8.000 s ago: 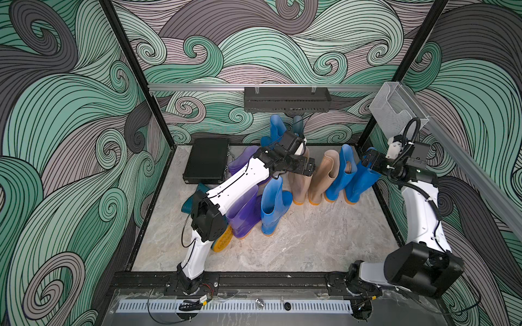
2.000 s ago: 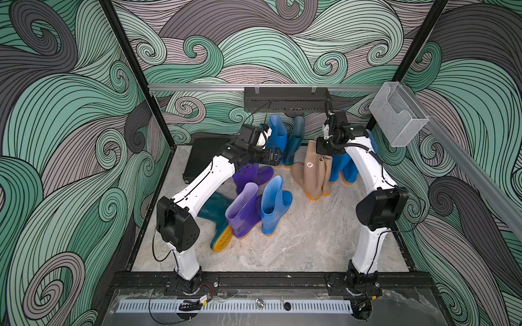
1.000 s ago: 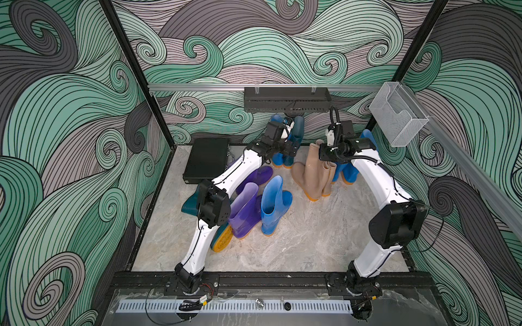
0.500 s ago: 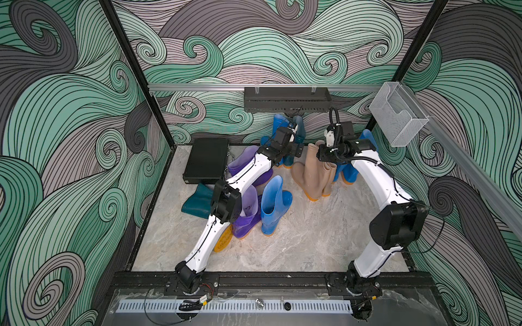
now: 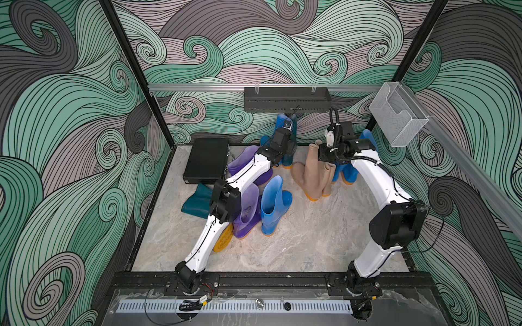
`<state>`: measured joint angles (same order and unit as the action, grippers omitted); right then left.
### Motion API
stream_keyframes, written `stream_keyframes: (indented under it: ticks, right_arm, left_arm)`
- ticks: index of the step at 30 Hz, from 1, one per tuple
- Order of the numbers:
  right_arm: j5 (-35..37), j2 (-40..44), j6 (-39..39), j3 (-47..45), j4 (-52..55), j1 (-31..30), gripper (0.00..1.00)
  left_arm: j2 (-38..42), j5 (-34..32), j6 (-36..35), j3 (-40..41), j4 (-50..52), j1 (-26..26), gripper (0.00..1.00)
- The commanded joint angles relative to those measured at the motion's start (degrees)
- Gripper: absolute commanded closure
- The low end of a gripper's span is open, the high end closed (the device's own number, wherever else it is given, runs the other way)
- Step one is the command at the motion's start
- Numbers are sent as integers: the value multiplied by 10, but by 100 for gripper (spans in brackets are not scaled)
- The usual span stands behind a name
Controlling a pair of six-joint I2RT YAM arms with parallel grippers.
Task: Match and arrange rain boots in pairs
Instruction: Move a pair of rain boots to the center of the board.
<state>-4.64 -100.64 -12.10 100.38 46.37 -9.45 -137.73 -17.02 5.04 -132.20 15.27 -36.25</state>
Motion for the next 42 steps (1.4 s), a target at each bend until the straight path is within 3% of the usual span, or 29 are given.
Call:
stream_keyframes:
  ticks: [1,6,14,24,26,29,34,35,36,38,40,42]
  right_arm:
    - [5,-12,-24,16,-5,-1,100]
    - [-3,-13,-56,6,-37,0,100]
    - [14,-86,-117,81,-80,-1,100]
    - [17,-192,-105,202,-77,2,99]
    - [13,-206,-101,219,-72,3,90]
    - [-9,-213,-91,247,-62,2,61]
    - [-22,-167,-68,246,-47,-5,37]
    - [-23,-151,-60,238,-48,-6,33]
    - [-23,-137,-55,231,-47,-9,30]
    - [-22,-103,-47,211,-44,-10,24]
    - [-25,-70,-41,187,-38,-12,20]
    - [-26,-36,-35,156,-33,-13,19]
  left_arm:
    - [100,-88,-46,81,-29,34,100]
    - [176,-90,-51,180,-57,49,100]
    - [211,-164,-50,223,-83,49,100]
    - [223,-104,17,236,-44,38,100]
    - [223,-102,23,233,-36,31,100]
    - [215,-92,32,216,-12,24,100]
    - [196,-83,35,174,50,23,100]
    - [198,-79,36,170,55,24,96]
    - [200,-74,36,168,60,25,85]
    - [208,-55,34,162,75,28,49]
    - [217,-43,33,152,95,29,35]
    - [229,-22,24,142,115,32,27]
